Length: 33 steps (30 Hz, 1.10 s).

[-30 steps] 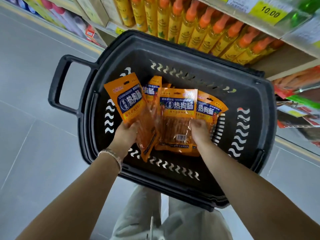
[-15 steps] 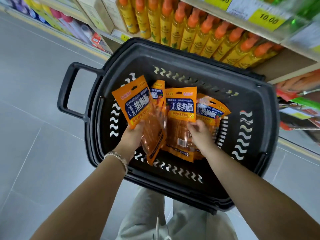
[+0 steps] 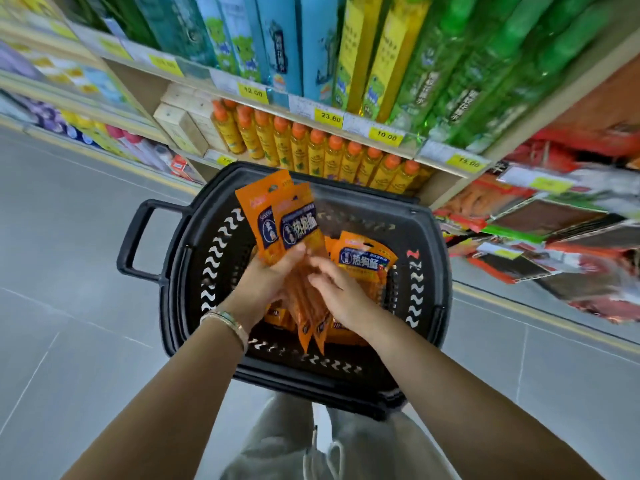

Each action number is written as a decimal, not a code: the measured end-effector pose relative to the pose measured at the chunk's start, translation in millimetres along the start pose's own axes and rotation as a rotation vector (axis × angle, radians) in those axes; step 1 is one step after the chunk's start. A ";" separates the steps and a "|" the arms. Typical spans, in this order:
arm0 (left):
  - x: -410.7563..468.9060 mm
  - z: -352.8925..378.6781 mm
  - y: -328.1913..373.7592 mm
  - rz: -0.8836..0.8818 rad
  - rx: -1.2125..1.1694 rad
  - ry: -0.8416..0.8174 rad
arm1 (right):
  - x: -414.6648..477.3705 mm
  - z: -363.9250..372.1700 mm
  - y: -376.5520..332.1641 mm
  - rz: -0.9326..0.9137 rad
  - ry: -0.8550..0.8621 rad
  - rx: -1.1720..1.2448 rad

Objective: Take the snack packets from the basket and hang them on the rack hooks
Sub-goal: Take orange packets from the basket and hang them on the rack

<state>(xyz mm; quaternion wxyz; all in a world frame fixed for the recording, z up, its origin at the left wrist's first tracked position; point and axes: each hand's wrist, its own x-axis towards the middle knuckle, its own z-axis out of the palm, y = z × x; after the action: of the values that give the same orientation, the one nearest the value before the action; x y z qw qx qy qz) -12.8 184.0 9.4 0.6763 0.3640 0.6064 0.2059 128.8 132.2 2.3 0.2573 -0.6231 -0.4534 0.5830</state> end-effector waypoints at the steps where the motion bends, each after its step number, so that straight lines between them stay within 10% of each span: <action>1: -3.6 1.4 4.4 0.028 0.011 0.034 | -5.8 -3.8 -5.1 -0.014 -0.002 -0.023; 11: -55.9 4.3 44.3 0.223 0.155 -0.259 | -62.0 -59.5 -31.2 -0.004 0.756 0.257; 23: -114.0 90.0 52.4 0.228 0.582 -0.588 | -207.4 -90.8 4.0 -0.211 1.076 0.572; 33: -139.9 233.0 20.7 0.485 0.609 -0.325 | -334.7 -159.7 80.1 -0.220 1.340 0.396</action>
<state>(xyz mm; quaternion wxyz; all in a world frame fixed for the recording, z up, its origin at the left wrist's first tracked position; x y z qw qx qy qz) 191.4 40.2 118.5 0.5567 0.7072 0.4217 0.1101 333.8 -160.7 129.4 0.6472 -0.7397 -0.1431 0.1159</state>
